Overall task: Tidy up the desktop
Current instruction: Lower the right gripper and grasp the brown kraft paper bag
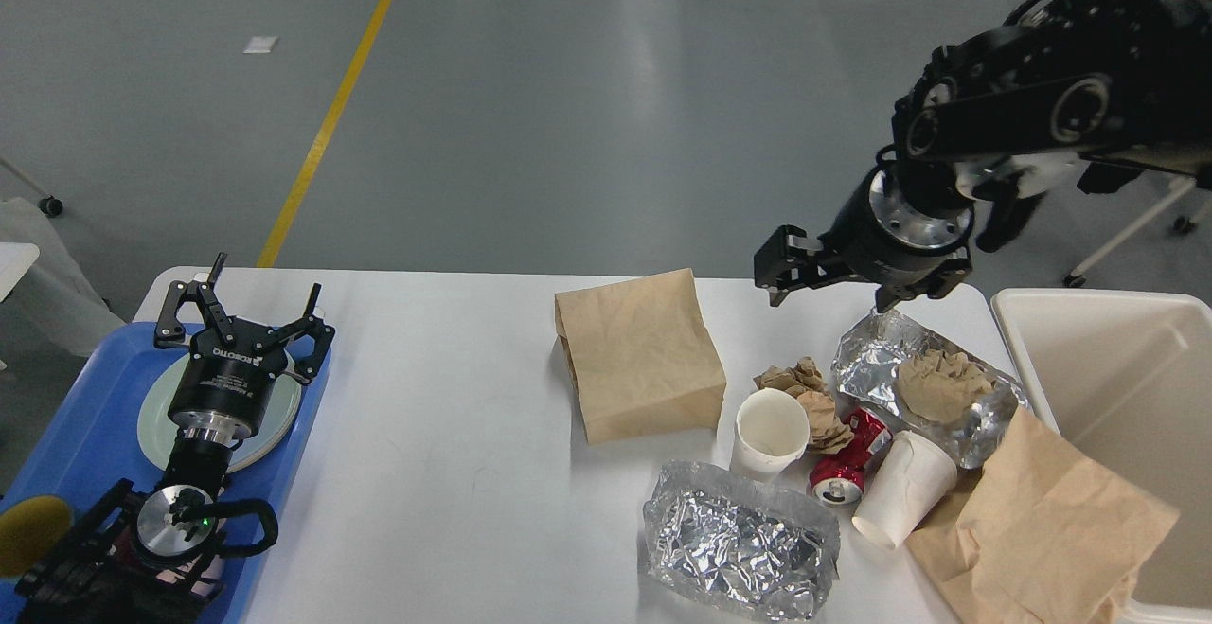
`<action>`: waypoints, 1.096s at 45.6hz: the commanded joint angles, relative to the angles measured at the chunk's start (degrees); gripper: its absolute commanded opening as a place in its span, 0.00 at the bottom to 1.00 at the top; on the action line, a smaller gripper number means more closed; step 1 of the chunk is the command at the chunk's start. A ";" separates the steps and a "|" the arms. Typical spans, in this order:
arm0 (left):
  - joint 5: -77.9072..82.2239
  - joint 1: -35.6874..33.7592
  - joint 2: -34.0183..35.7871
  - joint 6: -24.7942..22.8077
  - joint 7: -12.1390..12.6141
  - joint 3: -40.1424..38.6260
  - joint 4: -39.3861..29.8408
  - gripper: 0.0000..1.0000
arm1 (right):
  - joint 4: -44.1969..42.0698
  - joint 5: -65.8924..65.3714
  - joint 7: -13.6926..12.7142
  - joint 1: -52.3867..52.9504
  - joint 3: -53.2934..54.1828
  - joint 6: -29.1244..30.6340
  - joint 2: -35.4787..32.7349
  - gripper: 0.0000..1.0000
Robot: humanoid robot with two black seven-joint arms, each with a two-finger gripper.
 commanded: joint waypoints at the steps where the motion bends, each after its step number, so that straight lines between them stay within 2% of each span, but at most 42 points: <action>1: -0.02 0.00 -0.01 0.01 0.00 0.00 -0.02 0.97 | -11.89 -9.18 1.62 -11.26 4.61 -0.18 3.66 1.00; 6: -0.02 0.00 -0.01 0.01 0.00 0.00 -0.02 0.97 | -21.21 -14.81 1.98 -19.43 7.86 -0.26 6.56 1.00; 15: -0.02 0.00 -0.01 -0.08 0.00 0.09 -0.02 0.97 | -42.92 -16.05 2.06 -36.31 8.84 -0.53 14.12 1.00; 19: -0.02 0.00 -0.01 0.01 0.00 0.00 -0.02 0.97 | -48.29 -16.40 2.06 -40.53 8.92 -1.32 16.23 1.00; 23: -0.02 0.09 -0.01 0.01 0.00 0.00 -0.02 0.97 | -48.92 -16.40 2.67 -42.30 9.27 -3.42 16.94 1.00; 26: -0.02 0.00 -0.01 -0.08 0.00 0.09 -0.02 0.97 | -49.00 -16.40 5.04 -42.83 10.32 -6.58 16.94 1.00; 29: -0.02 0.00 -0.01 0.01 0.00 0.09 -0.02 0.97 | -48.91 -16.40 6.02 -43.35 10.42 -8.26 16.94 1.00; 37: -0.02 0.00 -0.01 0.01 0.00 0.00 -0.02 0.97 | -49.09 -16.84 6.02 -46.69 10.33 -12.30 16.94 1.00; 50: -0.02 0.00 -0.01 0.01 0.00 0.00 -0.02 0.97 | -48.39 -17.37 6.02 -48.02 10.51 -14.41 16.85 1.00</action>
